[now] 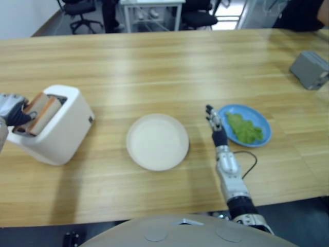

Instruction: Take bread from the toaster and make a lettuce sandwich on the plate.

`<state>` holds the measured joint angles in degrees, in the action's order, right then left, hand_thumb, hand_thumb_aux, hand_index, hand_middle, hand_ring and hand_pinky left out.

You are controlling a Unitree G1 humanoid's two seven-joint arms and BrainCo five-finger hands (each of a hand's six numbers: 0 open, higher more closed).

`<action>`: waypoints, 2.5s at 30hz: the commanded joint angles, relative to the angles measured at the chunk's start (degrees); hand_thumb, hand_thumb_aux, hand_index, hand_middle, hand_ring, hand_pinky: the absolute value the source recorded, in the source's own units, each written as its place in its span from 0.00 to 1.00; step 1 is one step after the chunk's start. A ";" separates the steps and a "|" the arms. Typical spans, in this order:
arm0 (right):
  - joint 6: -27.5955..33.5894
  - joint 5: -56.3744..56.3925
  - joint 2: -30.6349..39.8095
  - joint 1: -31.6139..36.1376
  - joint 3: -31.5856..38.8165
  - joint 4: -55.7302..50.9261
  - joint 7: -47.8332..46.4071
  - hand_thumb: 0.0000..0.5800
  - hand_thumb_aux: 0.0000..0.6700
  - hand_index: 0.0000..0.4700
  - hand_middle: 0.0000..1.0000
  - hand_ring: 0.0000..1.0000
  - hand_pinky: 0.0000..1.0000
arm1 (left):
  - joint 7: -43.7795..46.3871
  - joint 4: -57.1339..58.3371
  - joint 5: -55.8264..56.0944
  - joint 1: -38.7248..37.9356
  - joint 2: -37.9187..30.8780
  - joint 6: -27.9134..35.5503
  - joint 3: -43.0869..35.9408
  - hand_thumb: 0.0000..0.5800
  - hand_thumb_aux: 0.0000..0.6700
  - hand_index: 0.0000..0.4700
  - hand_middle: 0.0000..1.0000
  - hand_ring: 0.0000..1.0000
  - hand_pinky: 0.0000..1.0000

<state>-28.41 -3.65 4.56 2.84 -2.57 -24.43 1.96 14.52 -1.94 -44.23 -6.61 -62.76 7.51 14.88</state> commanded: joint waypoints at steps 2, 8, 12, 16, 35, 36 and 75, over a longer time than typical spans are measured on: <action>0.70 0.43 -0.15 -0.28 -0.53 -0.63 0.41 0.00 0.00 0.00 0.00 0.00 0.00 | -2.28 -1.72 3.25 2.95 1.70 0.48 3.98 1.00 1.00 0.98 1.00 1.00 1.00; 0.67 0.47 -0.23 -0.15 -0.48 -1.04 0.54 0.00 0.00 0.00 0.00 0.00 0.00 | -8.50 -1.55 5.38 5.97 3.63 0.57 10.12 1.00 1.00 0.98 1.00 1.00 1.00; 0.63 0.51 -0.25 -0.08 -0.44 -1.43 0.53 0.00 0.00 0.00 0.00 0.00 0.00 | -12.31 -0.51 5.93 6.55 3.77 -0.58 12.55 1.00 1.00 0.98 1.00 1.00 1.00; 0.66 0.51 -0.27 -0.02 -0.39 -1.68 0.53 0.00 0.00 0.00 0.00 0.00 0.00 | -16.89 -0.47 7.42 7.41 3.75 -2.81 16.20 1.00 1.00 0.98 1.00 1.00 1.00; 0.89 0.76 0.10 1.02 -0.85 -2.56 0.67 0.00 0.00 0.00 0.00 0.00 0.00 | 3.74 -16.11 50.52 27.15 25.92 -8.71 -3.70 1.00 1.00 0.98 1.00 1.00 1.00; 0.91 0.84 0.20 1.04 -0.95 -2.59 0.65 0.00 0.00 0.00 0.00 0.00 0.00 | 6.31 -15.17 51.63 28.19 27.26 -7.71 -7.01 1.00 1.00 0.98 1.00 1.00 1.00; 2.86 1.48 1.02 -1.76 -1.77 2.11 -0.26 0.00 0.00 0.00 0.00 0.00 0.00 | -9.35 15.92 -0.64 32.42 29.59 -28.72 -36.22 0.00 0.00 0.00 0.00 0.00 0.00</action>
<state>-26.70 -2.47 5.72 1.91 -4.31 -23.44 1.88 7.68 20.91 -40.92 27.13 -31.68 -22.91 -22.84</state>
